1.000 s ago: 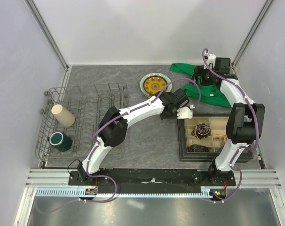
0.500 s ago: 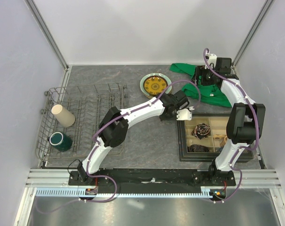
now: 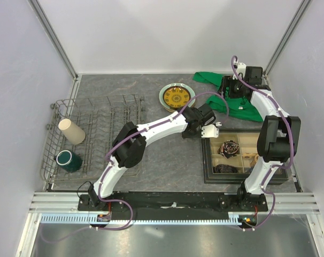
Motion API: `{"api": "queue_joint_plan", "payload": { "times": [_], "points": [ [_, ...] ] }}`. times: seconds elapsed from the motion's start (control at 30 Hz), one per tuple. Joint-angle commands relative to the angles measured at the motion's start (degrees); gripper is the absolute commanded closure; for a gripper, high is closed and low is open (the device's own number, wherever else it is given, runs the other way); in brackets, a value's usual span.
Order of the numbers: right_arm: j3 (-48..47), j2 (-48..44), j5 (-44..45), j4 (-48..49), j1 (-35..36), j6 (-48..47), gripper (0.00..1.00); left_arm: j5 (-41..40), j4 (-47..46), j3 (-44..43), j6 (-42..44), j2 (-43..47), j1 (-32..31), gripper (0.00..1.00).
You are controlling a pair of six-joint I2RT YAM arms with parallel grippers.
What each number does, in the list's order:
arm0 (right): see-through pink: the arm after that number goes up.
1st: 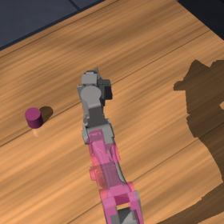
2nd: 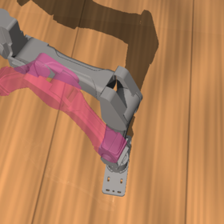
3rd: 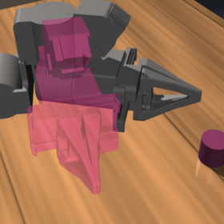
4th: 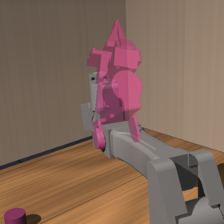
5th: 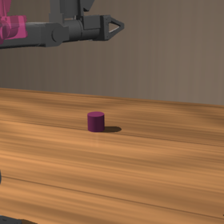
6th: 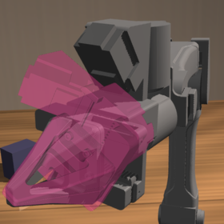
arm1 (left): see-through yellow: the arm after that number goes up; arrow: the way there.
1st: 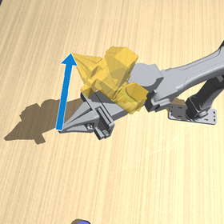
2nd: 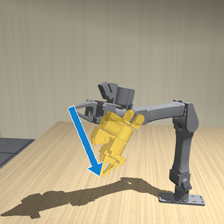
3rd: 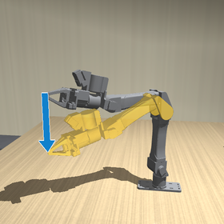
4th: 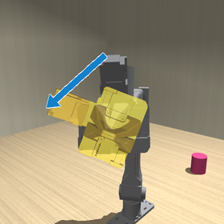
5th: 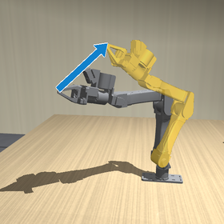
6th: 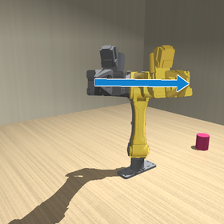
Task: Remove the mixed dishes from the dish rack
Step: Place the bowl at the center of the board.
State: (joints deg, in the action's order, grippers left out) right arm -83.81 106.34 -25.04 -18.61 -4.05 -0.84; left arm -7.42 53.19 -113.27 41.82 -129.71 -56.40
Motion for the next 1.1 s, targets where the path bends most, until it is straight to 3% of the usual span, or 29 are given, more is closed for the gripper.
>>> {"api": "queue_joint_plan", "payload": {
  "times": [0.0, 0.17, 0.43, 0.5, 0.67, 0.8, 1.07],
  "points": [
    [-1.4, 0.4, -1.1, 0.7, -0.5, 0.4, 0.2, -0.1, -1.4, 1.0, 0.7, 4.3, -0.6, 0.6],
    [-1.4, 1.0, -1.2, 0.7, -0.7, 0.5, 0.2, 0.8, -1.8, 3.4, 0.0, 8.8, -0.6, 0.52],
    [-1.4, 1.7, -1.3, 0.6, -0.9, 0.6, 0.2, 7.1, -3.8, 8.8, -3.8, 20.5, 1.5, 0.49],
    [-1.4, 1.9, -1.4, 0.8, -1.0, 0.6, 0.2, 9.9, -4.5, 9.7, -5.5, 24.5, 2.8, 0.43],
    [-1.4, 2.5, -2.3, 0.8, -1.3, 0.7, 0.2, 16.8, -4.5, 12.9, -9.4, 31.9, 12.9, 0.38],
    [-1.4, 2.7, -2.6, 1.0, -1.4, 0.7, 0.2, 21.0, -4.7, 18.3, -10.7, 38.6, 25.2, 0.34],
    [-1.4, 3.6, -3.5, 1.0, -1.4, 2.2, 0.2, 21.9, -6.1, 31.5, -7.5, 50.5, 42.5, 0.23]
  ]
}}
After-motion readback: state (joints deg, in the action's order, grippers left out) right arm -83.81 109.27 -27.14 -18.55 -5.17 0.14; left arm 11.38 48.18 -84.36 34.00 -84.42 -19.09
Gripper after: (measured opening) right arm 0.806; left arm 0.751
